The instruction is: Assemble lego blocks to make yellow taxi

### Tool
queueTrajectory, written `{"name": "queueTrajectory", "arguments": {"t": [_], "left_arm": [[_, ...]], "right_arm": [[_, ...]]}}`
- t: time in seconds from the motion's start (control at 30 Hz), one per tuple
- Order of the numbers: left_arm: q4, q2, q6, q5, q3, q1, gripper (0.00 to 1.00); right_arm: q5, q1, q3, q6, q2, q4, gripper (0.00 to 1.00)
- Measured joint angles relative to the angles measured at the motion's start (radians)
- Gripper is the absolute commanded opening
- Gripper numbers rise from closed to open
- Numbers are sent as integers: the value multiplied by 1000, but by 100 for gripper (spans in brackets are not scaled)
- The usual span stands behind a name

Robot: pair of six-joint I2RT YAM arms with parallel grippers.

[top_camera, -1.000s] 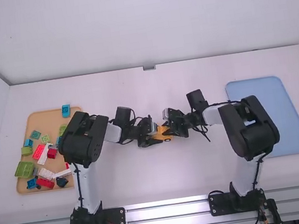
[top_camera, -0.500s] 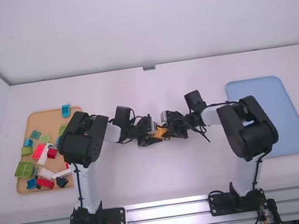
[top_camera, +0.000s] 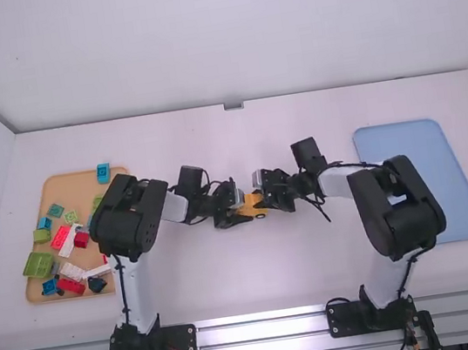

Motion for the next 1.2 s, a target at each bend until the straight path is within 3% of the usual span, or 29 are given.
{"name": "queueTrajectory", "arguments": {"t": [1.2], "left_arm": [[-6,0,0,7,0,0,48]], "right_arm": [[-31,19,0,54,82,82,0]]}}
